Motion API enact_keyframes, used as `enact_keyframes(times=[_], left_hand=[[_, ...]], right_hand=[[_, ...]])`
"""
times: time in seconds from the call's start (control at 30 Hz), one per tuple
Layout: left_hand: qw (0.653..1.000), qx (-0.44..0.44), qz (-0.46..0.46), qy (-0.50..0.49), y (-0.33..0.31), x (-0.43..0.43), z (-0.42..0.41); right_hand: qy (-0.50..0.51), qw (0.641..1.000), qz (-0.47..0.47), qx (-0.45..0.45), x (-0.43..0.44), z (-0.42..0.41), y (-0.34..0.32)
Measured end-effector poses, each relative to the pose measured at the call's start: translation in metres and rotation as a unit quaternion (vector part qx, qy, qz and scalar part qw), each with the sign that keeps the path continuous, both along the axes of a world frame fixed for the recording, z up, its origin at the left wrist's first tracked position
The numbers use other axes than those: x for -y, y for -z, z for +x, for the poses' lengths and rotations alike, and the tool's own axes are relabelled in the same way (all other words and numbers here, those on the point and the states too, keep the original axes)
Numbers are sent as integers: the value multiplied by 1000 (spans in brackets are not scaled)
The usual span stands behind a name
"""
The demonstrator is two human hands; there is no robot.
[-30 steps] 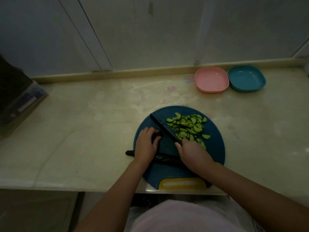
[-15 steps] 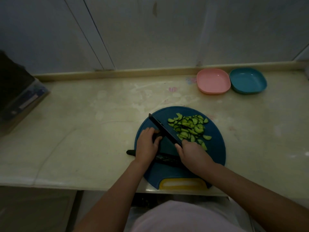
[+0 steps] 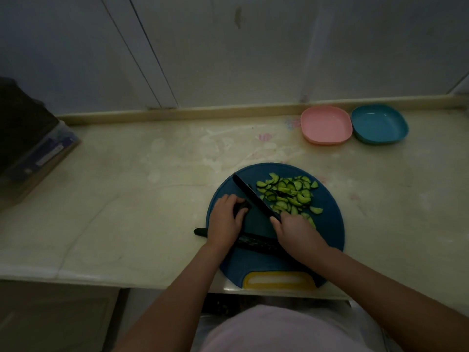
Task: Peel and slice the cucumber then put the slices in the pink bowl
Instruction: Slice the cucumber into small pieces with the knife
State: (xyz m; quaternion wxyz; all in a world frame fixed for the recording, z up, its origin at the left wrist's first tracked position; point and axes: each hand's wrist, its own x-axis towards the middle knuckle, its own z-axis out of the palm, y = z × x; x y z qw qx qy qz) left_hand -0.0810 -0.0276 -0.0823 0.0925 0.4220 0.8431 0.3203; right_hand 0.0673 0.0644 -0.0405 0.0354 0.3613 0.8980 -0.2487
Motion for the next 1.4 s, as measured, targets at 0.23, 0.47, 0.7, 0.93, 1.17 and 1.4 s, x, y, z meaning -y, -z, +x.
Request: enact_keyframes(times=[0.23,0.47,0.7,0.93,1.17,1.4], left_hand=[[1000,6,3,-8,0,1,1],[1000,0,-1,-11,-1,1,1],[1000,6,10,-18,0,0,0],[1000,1,1,-20,0,1,1],[1000,5,1,-21,0,1,1],[999,13,2,-32,-3,1,1]], right_hand=[[-2,999,-36,-26,8,3,-8],[-3,999,-43,-5,10,4,-10],[-13,998,-58,3,5,-6,-7],[-7,999,-37,14,5,-11,-4],[1,999,-34,28,0,-2,-11],[-7,998,-60,-13,5,1,-6]])
